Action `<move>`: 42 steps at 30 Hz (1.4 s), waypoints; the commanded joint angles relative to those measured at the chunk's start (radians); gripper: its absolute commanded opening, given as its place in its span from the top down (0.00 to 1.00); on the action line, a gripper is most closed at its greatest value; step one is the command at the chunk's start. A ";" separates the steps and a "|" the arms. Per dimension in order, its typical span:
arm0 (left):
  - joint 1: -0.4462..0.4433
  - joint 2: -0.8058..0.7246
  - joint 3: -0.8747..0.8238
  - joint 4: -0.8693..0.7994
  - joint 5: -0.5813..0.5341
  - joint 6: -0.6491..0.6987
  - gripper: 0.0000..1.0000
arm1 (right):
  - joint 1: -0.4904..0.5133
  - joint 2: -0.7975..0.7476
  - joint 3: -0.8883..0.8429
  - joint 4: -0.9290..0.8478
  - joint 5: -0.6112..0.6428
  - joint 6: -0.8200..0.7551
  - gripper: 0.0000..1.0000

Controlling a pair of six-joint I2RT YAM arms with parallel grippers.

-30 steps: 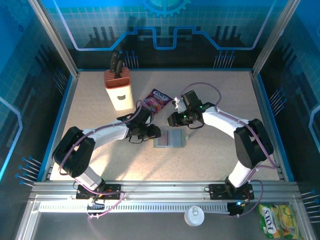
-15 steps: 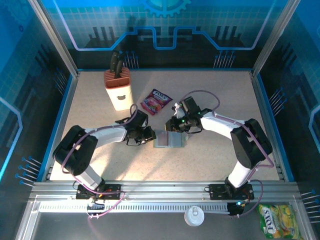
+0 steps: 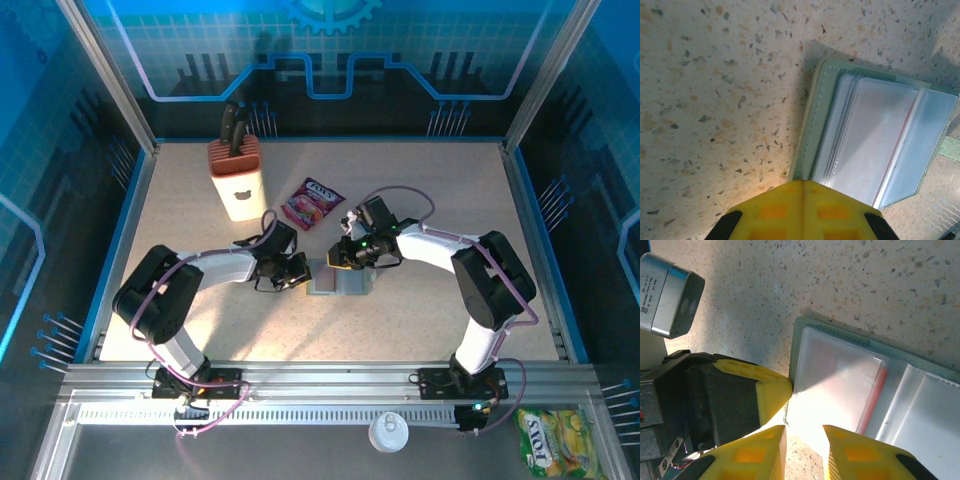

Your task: Take the credit cards out of the card holder

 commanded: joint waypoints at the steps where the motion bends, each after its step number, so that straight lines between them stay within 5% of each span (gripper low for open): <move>1: 0.010 0.016 0.019 -0.033 0.011 0.008 1.00 | 0.012 0.023 0.023 -0.010 -0.025 0.009 0.74; 26: 0.010 0.007 -0.017 -0.049 0.002 0.006 1.00 | 0.070 0.096 0.021 -0.016 -0.064 0.024 0.66; 42: 0.009 0.018 0.009 -0.086 -0.005 0.022 1.00 | 0.061 0.090 0.028 -0.114 0.039 -0.016 0.66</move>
